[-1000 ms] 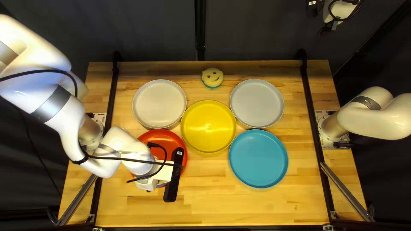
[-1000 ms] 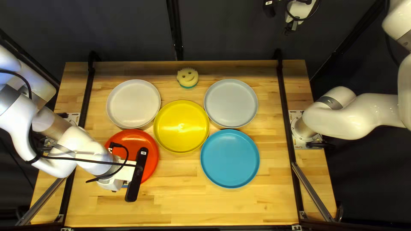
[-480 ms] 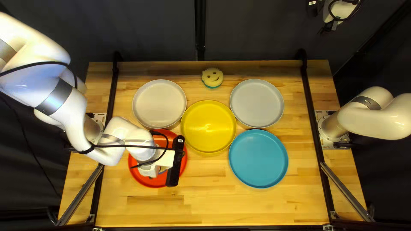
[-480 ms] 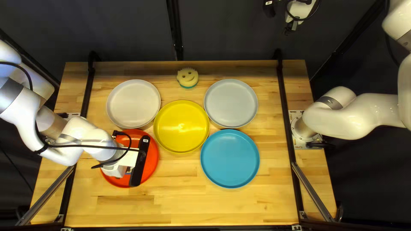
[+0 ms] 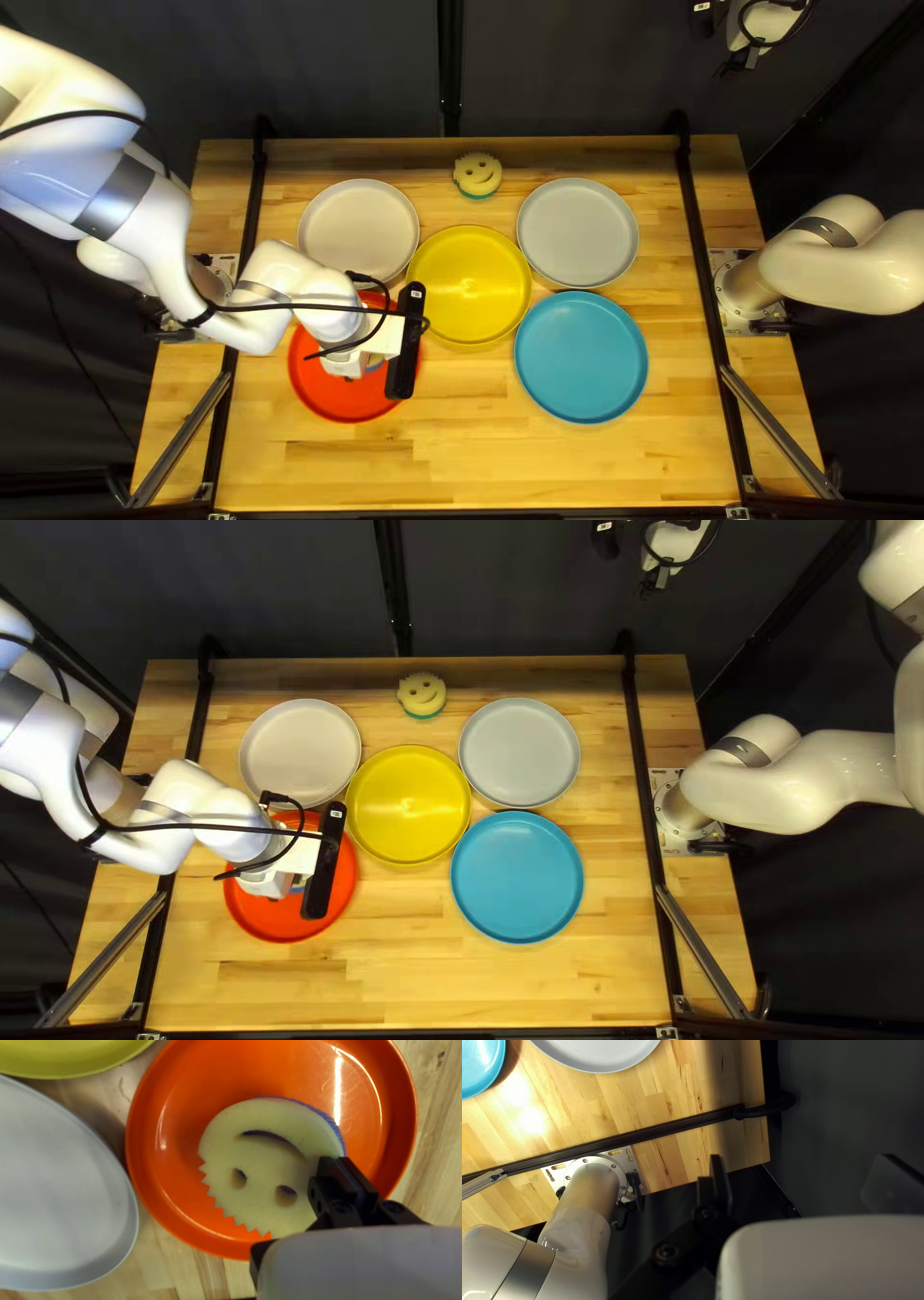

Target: Pick up sponge and scrub the plate

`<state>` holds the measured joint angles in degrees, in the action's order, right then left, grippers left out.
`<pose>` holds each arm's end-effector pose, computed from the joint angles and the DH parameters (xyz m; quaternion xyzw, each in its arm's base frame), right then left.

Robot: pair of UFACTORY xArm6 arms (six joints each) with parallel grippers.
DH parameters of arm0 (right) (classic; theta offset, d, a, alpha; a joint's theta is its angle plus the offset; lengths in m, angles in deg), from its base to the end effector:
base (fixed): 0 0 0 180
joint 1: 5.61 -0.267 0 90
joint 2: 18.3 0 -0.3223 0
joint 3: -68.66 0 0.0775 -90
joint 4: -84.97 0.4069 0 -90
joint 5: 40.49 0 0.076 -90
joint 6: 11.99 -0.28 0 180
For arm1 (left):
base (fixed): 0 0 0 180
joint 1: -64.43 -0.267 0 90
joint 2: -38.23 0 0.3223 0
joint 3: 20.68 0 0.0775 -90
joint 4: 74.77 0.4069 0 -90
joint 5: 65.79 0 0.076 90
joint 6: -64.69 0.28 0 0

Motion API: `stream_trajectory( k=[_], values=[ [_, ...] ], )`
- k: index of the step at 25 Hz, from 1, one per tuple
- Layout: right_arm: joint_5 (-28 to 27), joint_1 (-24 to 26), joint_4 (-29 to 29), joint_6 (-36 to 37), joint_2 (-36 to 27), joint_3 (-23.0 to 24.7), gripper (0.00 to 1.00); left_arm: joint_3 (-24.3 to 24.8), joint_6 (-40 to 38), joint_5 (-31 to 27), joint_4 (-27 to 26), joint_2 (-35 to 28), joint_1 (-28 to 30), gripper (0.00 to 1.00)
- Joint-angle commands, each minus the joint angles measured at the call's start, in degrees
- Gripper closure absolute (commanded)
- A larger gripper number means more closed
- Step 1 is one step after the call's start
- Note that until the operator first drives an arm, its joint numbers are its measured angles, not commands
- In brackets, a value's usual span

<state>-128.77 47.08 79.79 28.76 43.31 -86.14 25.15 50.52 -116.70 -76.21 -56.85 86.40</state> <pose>0.1912 -0.2922 0.3792 0.9926 -0.1044 -0.0036 0.0621 0.3677 -0.1529 0.0991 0.9980 -0.0600 -0.0168 0.0047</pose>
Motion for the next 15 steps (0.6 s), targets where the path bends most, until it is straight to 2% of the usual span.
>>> stream_trajectory(
  k=[1, 5, 8, 15],
  values=[
    [0.0, 0.0, 0.0, 0.0, 0.0, 0.0, 0.0, -1.6, 0.4, -5.7, 2.5, -2.7, -2.6, 1.0],
    [0.0, 0.0, 0.0, 0.0, 0.0, 0.0, 0.0, -0.4, 4.0, -7.8, 4.5, -5.1, -7.8, 1.0],
    [0.0, 0.0, 0.0, 0.0, 0.0, 0.0, 0.0, 0.7, 7.3, -7.0, 5.8, -5.1, -12.2, 1.0],
    [0.0, 0.0, 0.0, 0.0, 0.0, 0.0, 0.0, 5.8, 12.0, 0.9, 7.6, -2.7, -18.0, 1.0]
  ],
)
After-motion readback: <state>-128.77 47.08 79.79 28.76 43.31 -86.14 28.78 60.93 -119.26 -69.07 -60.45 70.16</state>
